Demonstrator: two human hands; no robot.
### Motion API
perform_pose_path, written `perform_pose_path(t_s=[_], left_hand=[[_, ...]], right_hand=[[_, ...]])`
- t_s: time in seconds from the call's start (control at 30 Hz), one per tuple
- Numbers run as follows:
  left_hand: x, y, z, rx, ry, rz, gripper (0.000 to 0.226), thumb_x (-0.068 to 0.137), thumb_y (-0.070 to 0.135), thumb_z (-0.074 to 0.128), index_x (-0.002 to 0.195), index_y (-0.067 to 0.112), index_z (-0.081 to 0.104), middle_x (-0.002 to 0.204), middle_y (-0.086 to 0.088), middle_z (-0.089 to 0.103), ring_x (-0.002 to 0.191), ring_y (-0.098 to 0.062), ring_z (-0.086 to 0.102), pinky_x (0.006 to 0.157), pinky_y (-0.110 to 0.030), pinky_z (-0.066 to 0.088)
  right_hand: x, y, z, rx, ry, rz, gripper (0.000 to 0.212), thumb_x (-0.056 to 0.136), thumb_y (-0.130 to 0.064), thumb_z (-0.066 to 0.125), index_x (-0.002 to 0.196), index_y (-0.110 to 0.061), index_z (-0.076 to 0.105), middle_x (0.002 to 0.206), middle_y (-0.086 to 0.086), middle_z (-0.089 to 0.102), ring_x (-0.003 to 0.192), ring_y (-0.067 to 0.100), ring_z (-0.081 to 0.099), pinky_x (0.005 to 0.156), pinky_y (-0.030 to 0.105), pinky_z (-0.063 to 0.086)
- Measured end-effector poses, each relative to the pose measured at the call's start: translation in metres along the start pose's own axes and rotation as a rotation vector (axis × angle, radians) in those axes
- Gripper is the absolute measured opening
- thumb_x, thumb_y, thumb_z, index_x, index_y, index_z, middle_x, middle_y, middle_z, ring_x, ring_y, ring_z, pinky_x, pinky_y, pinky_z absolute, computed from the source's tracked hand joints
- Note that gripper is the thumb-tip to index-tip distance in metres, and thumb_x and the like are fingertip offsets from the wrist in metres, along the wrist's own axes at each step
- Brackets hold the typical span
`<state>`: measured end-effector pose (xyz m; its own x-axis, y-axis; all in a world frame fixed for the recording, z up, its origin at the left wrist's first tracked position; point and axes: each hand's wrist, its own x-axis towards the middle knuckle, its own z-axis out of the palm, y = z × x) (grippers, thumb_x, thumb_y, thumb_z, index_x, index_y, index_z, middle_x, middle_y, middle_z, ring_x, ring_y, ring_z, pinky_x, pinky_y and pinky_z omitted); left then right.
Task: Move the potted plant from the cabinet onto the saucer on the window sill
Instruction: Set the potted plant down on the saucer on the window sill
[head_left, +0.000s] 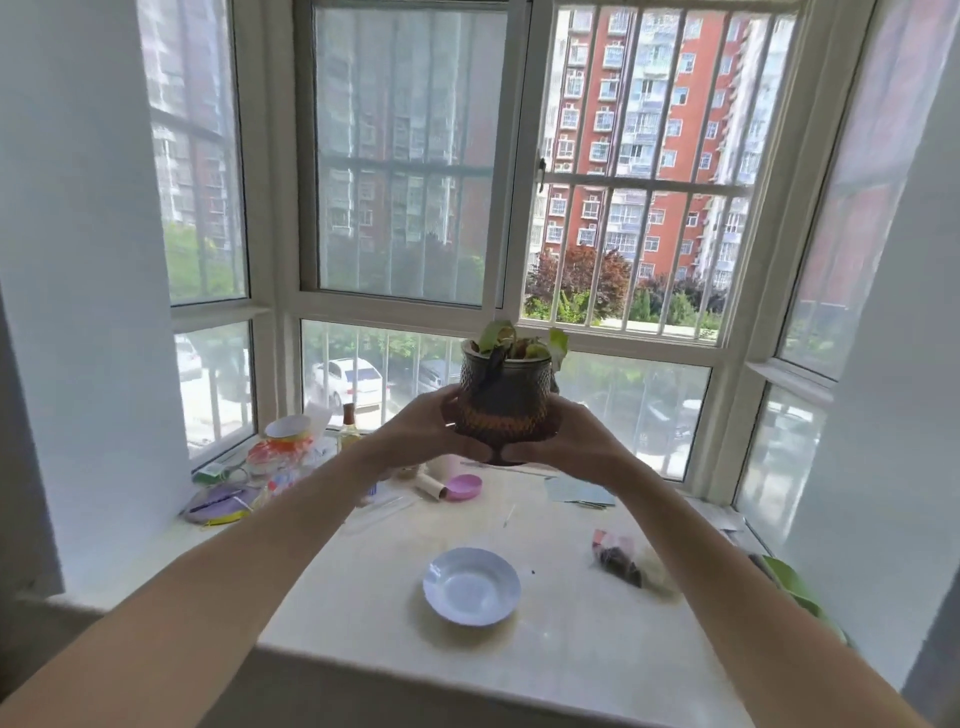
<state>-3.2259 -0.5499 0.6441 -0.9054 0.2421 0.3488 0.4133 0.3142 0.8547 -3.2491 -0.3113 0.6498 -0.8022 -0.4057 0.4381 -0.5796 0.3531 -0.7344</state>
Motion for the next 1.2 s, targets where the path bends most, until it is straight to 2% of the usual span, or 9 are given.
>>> perform_pose_path(t_s=[0.1, 0.27, 0.37, 0.53, 0.67, 0.87, 1.0, 1.1, 1.2], left_hand=[[0.022, -0.005, -0.002, -0.008, 0.013, 0.000, 0.063, 0.052, 0.015, 0.096, 0.102, 0.045, 0.073, 0.106, 0.008, 0.079, 0.104, -0.009, 0.074, 0.084, -0.026, 0.060], [0.054, -0.019, -0.007, 0.009, 0.026, -0.023, 0.063, 0.051, 0.020, 0.096, 0.104, 0.042, 0.072, 0.108, 0.008, 0.079, 0.103, -0.008, 0.074, 0.081, -0.021, 0.059], [0.068, -0.032, -0.012, 0.002, 0.027, -0.024, 0.066, 0.053, 0.016, 0.096, 0.112, 0.031, 0.069, 0.109, 0.006, 0.079, 0.104, -0.009, 0.074, 0.082, -0.022, 0.059], [0.096, -0.056, -0.026, 0.023, 0.015, -0.016, 0.064, 0.059, 0.004, 0.094, 0.112, 0.030, 0.069, 0.108, 0.006, 0.080, 0.104, -0.010, 0.074, 0.083, -0.024, 0.060], [0.120, -0.077, -0.039, 0.051, 0.004, 0.000, 0.069, 0.059, 0.008, 0.093, 0.121, 0.021, 0.067, 0.112, 0.001, 0.079, 0.108, -0.016, 0.073, 0.094, -0.036, 0.058], [0.151, -0.107, -0.054, 0.043, -0.046, 0.029, 0.069, 0.064, 0.004, 0.091, 0.126, 0.017, 0.065, 0.117, -0.003, 0.077, 0.110, -0.017, 0.073, 0.090, -0.032, 0.060], [0.169, -0.128, -0.056, 0.031, -0.055, 0.035, 0.070, 0.065, -0.001, 0.090, 0.128, 0.012, 0.063, 0.119, -0.007, 0.076, 0.111, -0.020, 0.072, 0.089, -0.033, 0.061], [0.178, -0.142, -0.053, 0.025, -0.065, 0.027, 0.070, 0.066, -0.004, 0.089, 0.129, 0.008, 0.061, 0.119, -0.010, 0.075, 0.110, -0.022, 0.072, 0.084, -0.026, 0.061], [0.182, -0.155, -0.047, -0.002, -0.071, 0.015, 0.068, 0.067, -0.006, 0.088, 0.128, 0.007, 0.061, 0.120, -0.011, 0.075, 0.111, -0.022, 0.072, 0.085, -0.026, 0.061]], right_hand=[[0.026, 0.016, -0.007, 0.025, -0.012, -0.011, 0.067, 0.065, -0.014, 0.096, 0.125, -0.008, 0.068, 0.115, 0.009, 0.077, 0.109, 0.026, 0.073, 0.095, 0.037, 0.059], [0.058, 0.039, -0.009, 0.044, -0.011, -0.030, 0.064, 0.065, -0.010, 0.095, 0.123, -0.006, 0.069, 0.112, 0.009, 0.078, 0.102, 0.019, 0.073, 0.087, 0.025, 0.059], [0.071, 0.048, -0.007, 0.045, -0.013, -0.032, 0.065, 0.065, -0.011, 0.095, 0.124, -0.006, 0.068, 0.113, 0.011, 0.077, 0.107, 0.026, 0.073, 0.093, 0.037, 0.061], [0.100, 0.068, 0.004, 0.054, -0.008, -0.031, 0.066, 0.066, -0.012, 0.095, 0.125, -0.006, 0.067, 0.116, 0.012, 0.076, 0.111, 0.028, 0.072, 0.098, 0.048, 0.058], [0.123, 0.085, 0.014, 0.041, 0.021, -0.019, 0.066, 0.067, -0.016, 0.095, 0.126, -0.008, 0.068, 0.116, 0.008, 0.077, 0.110, 0.023, 0.073, 0.098, 0.042, 0.058], [0.151, 0.111, 0.028, -0.007, 0.057, -0.034, 0.064, 0.069, -0.028, 0.094, 0.126, -0.013, 0.069, 0.114, 0.003, 0.077, 0.108, 0.017, 0.072, 0.090, 0.026, 0.057], [0.161, 0.128, 0.035, 0.040, 0.080, -0.008, 0.065, 0.070, -0.034, 0.091, 0.126, -0.010, 0.068, 0.114, 0.006, 0.078, 0.109, 0.022, 0.073, 0.093, 0.037, 0.059], [0.165, 0.140, 0.038, 0.059, 0.068, 0.016, 0.061, 0.073, -0.027, 0.091, 0.126, -0.010, 0.068, 0.113, 0.004, 0.079, 0.104, 0.016, 0.075, 0.088, 0.034, 0.060], [0.164, 0.154, 0.040, 0.098, 0.075, 0.042, 0.060, 0.073, -0.021, 0.091, 0.126, -0.009, 0.067, 0.114, 0.007, 0.078, 0.107, 0.022, 0.075, 0.095, 0.042, 0.060]])
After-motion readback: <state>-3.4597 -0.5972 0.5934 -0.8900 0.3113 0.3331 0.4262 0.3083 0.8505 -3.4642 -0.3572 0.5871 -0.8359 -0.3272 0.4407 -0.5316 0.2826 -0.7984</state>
